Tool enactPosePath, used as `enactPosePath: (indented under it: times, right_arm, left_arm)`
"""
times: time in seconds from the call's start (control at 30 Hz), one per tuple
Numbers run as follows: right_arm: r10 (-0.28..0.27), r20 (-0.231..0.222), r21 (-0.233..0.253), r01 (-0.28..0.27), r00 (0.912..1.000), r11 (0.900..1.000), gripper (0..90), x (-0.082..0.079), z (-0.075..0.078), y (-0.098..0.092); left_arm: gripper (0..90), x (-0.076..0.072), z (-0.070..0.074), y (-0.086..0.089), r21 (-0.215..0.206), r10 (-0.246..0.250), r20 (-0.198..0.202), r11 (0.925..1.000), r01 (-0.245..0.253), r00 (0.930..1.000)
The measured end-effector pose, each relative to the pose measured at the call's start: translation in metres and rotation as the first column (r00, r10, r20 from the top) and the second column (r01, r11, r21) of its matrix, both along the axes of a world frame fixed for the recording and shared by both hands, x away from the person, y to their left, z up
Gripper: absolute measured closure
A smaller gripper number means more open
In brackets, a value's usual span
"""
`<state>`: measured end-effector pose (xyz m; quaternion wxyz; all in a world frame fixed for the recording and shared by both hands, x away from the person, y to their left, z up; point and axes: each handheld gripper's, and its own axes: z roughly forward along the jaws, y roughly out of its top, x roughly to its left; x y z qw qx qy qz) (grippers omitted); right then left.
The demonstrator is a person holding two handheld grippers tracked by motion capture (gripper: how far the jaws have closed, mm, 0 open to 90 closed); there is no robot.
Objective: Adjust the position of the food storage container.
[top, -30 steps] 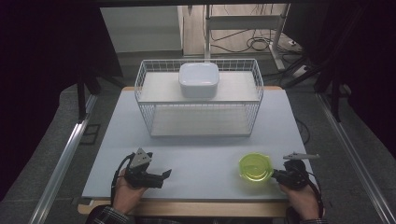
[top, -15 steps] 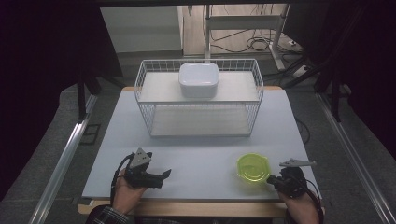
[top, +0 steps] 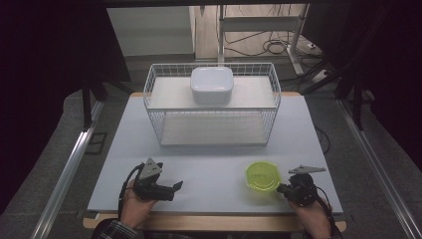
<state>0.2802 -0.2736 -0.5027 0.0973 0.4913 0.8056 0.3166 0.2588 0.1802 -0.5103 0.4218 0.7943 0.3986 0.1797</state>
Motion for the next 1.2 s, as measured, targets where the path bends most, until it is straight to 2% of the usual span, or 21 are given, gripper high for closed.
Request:
enactPosePath:
  times: [0.3, 0.5, 0.6, 0.97, 1.2]
  right_arm:
    - [0.078, 0.014, -0.002, -0.078, 0.9968, 0.997, 89.7, 0.009, -0.006, 0.019]
    - [0.110, 0.028, 0.000, -0.111, 0.9935, 0.994, 89.7, 0.017, -0.007, 0.032]
    - [0.118, 0.021, 0.005, -0.118, 0.9928, 0.993, 89.7, 0.021, -0.008, 0.037]
    - [0.128, 0.042, -0.002, -0.128, 0.9909, 0.992, 89.7, 0.040, -0.008, 0.048]
    - [0.155, 0.045, 0.003, -0.156, 0.9868, 0.988, 89.7, 0.051, -0.010, 0.057]
  left_arm:
    - [2.9, 0.000, -0.001, -0.001, 0.003, -0.003, -0.004, 1.0000, 0.003, 1.0000]
    - [2.9, 0.000, -0.001, -0.001, 0.006, -0.005, -0.005, 1.0000, 0.005, 1.0000]
    - [2.9, 0.000, -0.001, -0.001, 0.006, -0.005, -0.006, 1.0000, 0.005, 1.0000]
    - [2.9, 0.001, -0.001, -0.002, 0.009, -0.008, -0.008, 0.9999, 0.008, 0.9999]
    - [3.0, 0.001, -0.002, -0.002, 0.010, -0.009, -0.012, 0.9999, 0.009, 0.9999]
